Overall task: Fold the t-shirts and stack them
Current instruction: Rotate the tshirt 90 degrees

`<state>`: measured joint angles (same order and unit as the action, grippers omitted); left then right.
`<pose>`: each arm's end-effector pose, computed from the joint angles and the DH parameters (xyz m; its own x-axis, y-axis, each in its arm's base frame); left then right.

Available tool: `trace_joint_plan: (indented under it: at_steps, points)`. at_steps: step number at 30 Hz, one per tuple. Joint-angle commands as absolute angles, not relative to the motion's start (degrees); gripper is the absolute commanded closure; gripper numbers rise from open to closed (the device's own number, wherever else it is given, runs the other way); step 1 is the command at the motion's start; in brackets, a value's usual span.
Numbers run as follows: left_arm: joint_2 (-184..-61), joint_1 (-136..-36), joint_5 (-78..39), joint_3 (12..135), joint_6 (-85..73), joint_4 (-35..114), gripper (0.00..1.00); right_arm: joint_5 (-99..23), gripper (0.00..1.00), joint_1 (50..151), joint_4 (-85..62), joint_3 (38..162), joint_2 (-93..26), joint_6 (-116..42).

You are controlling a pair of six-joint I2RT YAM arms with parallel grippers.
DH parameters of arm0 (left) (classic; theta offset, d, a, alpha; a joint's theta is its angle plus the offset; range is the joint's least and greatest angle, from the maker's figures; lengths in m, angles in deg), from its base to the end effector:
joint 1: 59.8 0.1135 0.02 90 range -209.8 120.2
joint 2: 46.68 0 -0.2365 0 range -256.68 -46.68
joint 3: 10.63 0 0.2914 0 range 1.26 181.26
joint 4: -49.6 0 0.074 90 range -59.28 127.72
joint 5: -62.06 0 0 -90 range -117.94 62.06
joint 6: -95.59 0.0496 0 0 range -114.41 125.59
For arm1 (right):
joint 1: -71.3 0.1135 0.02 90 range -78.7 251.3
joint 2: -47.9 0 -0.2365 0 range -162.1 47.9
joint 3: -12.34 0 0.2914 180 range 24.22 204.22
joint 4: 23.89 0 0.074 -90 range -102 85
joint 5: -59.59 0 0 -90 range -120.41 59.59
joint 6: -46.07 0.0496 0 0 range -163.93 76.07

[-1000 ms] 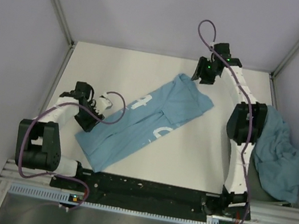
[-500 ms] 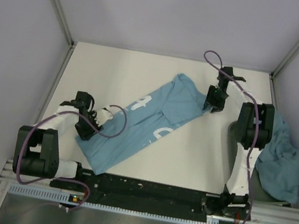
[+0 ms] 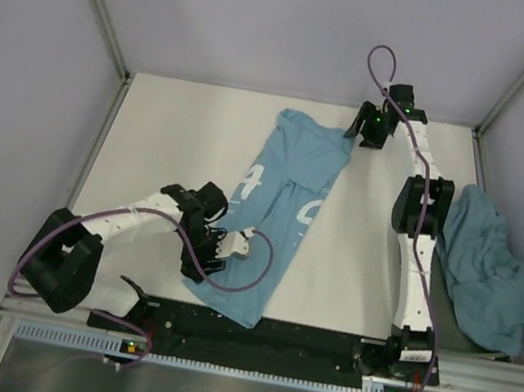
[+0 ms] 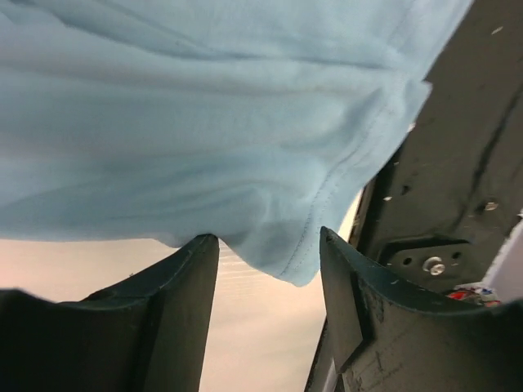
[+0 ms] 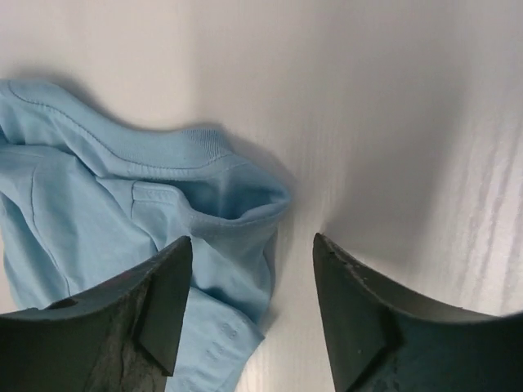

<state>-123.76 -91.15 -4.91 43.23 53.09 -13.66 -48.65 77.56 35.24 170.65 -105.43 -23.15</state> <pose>0.1968 -0.1426 0.1097 -0.2077 0.9211 -0.3294 0.9658 0.1397 -0.2185 0.5873 0.0800 0.1468 -0.8547 0.2452 -0.4576 0.0187 0.8953 0.4450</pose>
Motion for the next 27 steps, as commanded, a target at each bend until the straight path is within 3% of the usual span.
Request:
trace_joint_plan:
  at_steps: [1, 5, 8, 10, 15, 18, 21, 27]
  points:
    - [-121.8, -92.8, 0.0, 49.9, 53.2, -26.0, 0.42, -48.4, 0.34, 74.6, 29.3, 170.2, -99.7, -24.0]
    - [-119.1, -90.1, -5.2, 50.1, 55.2, -31.5, 0.41, -46.9, 0.24, 74.2, 28.5, 156.8, -84.1, -34.2]
    - [-117.3, -89.7, -7.7, 51.0, 55.3, -31.1, 0.41, -50.4, 0.16, 75.2, 22.8, 139.5, -68.5, -38.5]
    - [-115.0, -88.8, -6.0, 51.1, 56.4, -29.6, 0.41, -53.9, 0.16, 78.1, 13.1, 124.0, -53.9, -43.2]
    - [-111.2, -85.0, 5.4, 42.3, 64.8, -18.2, 0.37, -71.7, 0.16, 87.7, 0.3, 93.4, -31.8, -61.6]
    - [-110.4, -85.0, 5.6, 36.6, 72.6, -14.9, 0.35, -77.6, 0.15, 96.5, 0.7, 81.9, -25.0, -70.4]
    - [-109.1, -85.1, 5.4, 34.7, 79.5, -15.7, 0.34, -77.7, 0.14, 107.9, 17.7, 77.6, -21.4, -93.2]
    - [-108.6, -85.4, -0.9, 32.8, 84.8, -15.5, 0.33, -67.0, 0.15, 126.3, 17.5, 69.0, -19.1, -94.6]
